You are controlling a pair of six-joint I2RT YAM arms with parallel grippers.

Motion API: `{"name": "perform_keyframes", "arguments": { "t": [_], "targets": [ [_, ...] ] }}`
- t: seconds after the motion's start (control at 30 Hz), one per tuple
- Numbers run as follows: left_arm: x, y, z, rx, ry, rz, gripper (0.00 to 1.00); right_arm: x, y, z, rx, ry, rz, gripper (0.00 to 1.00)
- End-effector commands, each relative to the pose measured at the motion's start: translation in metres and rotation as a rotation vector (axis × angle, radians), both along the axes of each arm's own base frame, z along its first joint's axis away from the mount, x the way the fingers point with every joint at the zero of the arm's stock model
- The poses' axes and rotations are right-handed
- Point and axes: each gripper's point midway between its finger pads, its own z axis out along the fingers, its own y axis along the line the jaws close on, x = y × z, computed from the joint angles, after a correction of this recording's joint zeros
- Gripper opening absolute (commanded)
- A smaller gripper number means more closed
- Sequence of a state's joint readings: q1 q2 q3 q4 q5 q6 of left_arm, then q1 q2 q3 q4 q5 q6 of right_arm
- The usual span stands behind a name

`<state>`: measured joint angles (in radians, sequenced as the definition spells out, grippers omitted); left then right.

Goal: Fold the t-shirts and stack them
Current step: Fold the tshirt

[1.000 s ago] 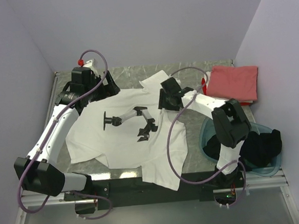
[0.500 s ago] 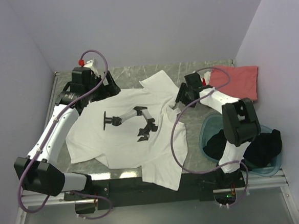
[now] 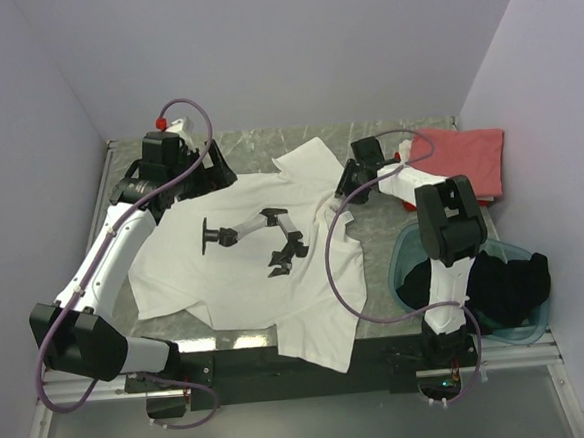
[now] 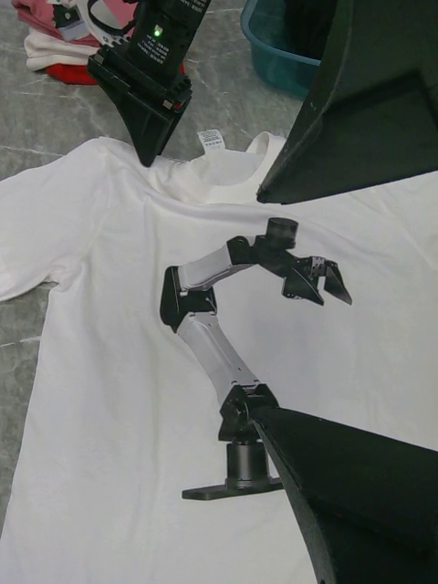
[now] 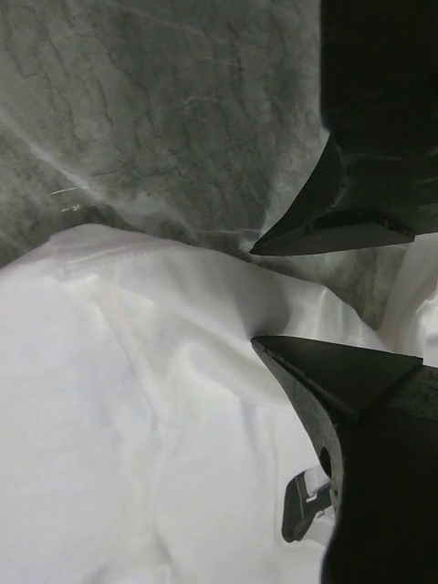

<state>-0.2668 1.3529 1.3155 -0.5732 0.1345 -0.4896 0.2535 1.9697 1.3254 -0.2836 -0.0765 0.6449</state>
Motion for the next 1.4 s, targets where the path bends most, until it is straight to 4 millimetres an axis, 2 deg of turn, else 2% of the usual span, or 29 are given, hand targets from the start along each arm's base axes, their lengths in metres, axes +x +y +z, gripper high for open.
{"name": "perform_keyframes", "arguments": {
  "t": [0.0, 0.13, 0.23, 0.33, 0.37, 0.4, 0.5, 0.57, 0.6, 0.67, 0.7, 0.73, 0.77, 0.8, 0.83, 0.87, 0.9, 0.93, 0.97, 1.0, 1.07, 1.1, 1.13, 1.17, 1.2, 1.27, 1.37],
  "targets": [
    [0.003, 0.000, 0.008, 0.006, -0.036, -0.013, 0.99, 0.008, 0.005, 0.004, 0.025, -0.014, -0.011, 0.47],
    [0.003, 0.000, 0.008, 0.003, -0.036, -0.017, 0.99, 0.001, 0.002, -0.002, 0.010, -0.006, -0.011, 0.49],
    [0.002, -0.001, 0.008, 0.000, -0.036, -0.020, 1.00, 0.005, -0.001, -0.006, -0.010, 0.002, -0.014, 0.50],
    [0.002, -0.001, 0.009, 0.000, -0.038, -0.019, 0.99, 0.010, -0.002, -0.005, -0.032, 0.003, -0.010, 0.26],
    [0.002, 0.000, 0.008, 0.003, -0.037, -0.017, 0.99, 0.008, -0.003, -0.005, -0.045, 0.012, -0.007, 0.07],
    [0.002, 0.000, 0.008, 0.004, -0.036, -0.016, 0.99, 0.012, -0.007, 0.000, -0.070, 0.000, -0.017, 0.00],
    [0.002, -0.001, 0.008, 0.002, -0.034, -0.021, 0.99, 0.012, -0.021, 0.016, -0.142, -0.028, -0.034, 0.00],
    [0.001, -0.002, 0.008, -0.002, -0.033, -0.026, 0.99, 0.015, -0.025, 0.033, -0.171, -0.055, -0.022, 0.00],
    [0.001, -0.002, 0.009, -0.005, -0.035, -0.026, 0.99, 0.026, -0.023, 0.051, -0.172, -0.091, -0.019, 0.00],
    [0.001, -0.003, 0.009, -0.007, -0.036, -0.029, 0.99, 0.031, -0.020, 0.055, -0.189, -0.078, 0.016, 0.00],
    [0.001, -0.003, 0.008, -0.007, -0.035, -0.029, 0.99, 0.046, -0.013, 0.076, -0.176, -0.122, 0.031, 0.00],
    [0.001, -0.003, 0.008, -0.005, -0.032, -0.030, 0.99, 0.051, -0.009, 0.067, -0.184, -0.102, 0.053, 0.01],
    [0.001, -0.003, 0.007, -0.006, -0.029, -0.032, 0.99, 0.052, -0.001, 0.067, -0.187, -0.088, 0.077, 0.03],
    [0.001, -0.003, 0.007, -0.006, -0.029, -0.032, 0.99, 0.067, 0.008, 0.086, -0.172, -0.132, 0.091, 0.05],
    [0.002, -0.003, 0.006, -0.004, -0.026, -0.031, 0.99, 0.070, 0.017, 0.070, -0.175, -0.102, 0.132, 0.07],
    [0.002, -0.003, 0.004, -0.003, -0.022, -0.033, 0.99, 0.069, 0.029, 0.068, -0.145, -0.084, 0.176, 0.15],
    [0.002, -0.003, 0.003, -0.002, -0.019, -0.033, 0.99, 0.074, 0.046, 0.079, -0.126, -0.111, 0.211, 0.19],
    [0.002, -0.003, 0.001, 0.000, -0.013, -0.032, 0.99, 0.073, 0.052, 0.069, -0.130, -0.094, 0.238, 0.25],
    [0.003, -0.003, 0.000, 0.002, -0.011, -0.033, 0.99, 0.072, 0.060, 0.070, -0.128, -0.103, 0.258, 0.35],
    [0.003, -0.004, 0.000, 0.001, -0.009, -0.035, 0.99, 0.065, 0.067, 0.064, -0.133, -0.095, 0.277, 0.39],
    [0.003, -0.005, -0.002, 0.000, -0.002, -0.039, 0.99, 0.066, 0.072, 0.078, -0.110, -0.156, 0.278, 0.49],
    [0.003, -0.005, -0.003, -0.002, 0.000, -0.042, 0.99, 0.056, 0.070, 0.080, -0.100, -0.155, 0.281, 0.52],
    [0.002, -0.006, -0.003, -0.003, 0.000, -0.044, 0.99, 0.055, 0.065, 0.081, -0.101, -0.162, 0.266, 0.60],
    [0.003, -0.006, -0.004, -0.003, 0.003, -0.045, 0.99, 0.055, 0.061, 0.084, -0.108, -0.177, 0.254, 0.63],
    [0.003, -0.006, -0.004, -0.004, 0.005, -0.047, 0.99, 0.049, 0.055, 0.078, -0.120, -0.162, 0.244, 0.65],
    [0.003, -0.007, -0.004, -0.007, 0.006, -0.048, 0.99, 0.049, 0.040, 0.083, -0.132, -0.169, 0.200, 0.67],
    [0.003, -0.006, -0.006, -0.001, 0.006, -0.044, 0.99, 0.045, 0.020, 0.074, -0.131, -0.139, 0.153, 0.67]
  ]
}}
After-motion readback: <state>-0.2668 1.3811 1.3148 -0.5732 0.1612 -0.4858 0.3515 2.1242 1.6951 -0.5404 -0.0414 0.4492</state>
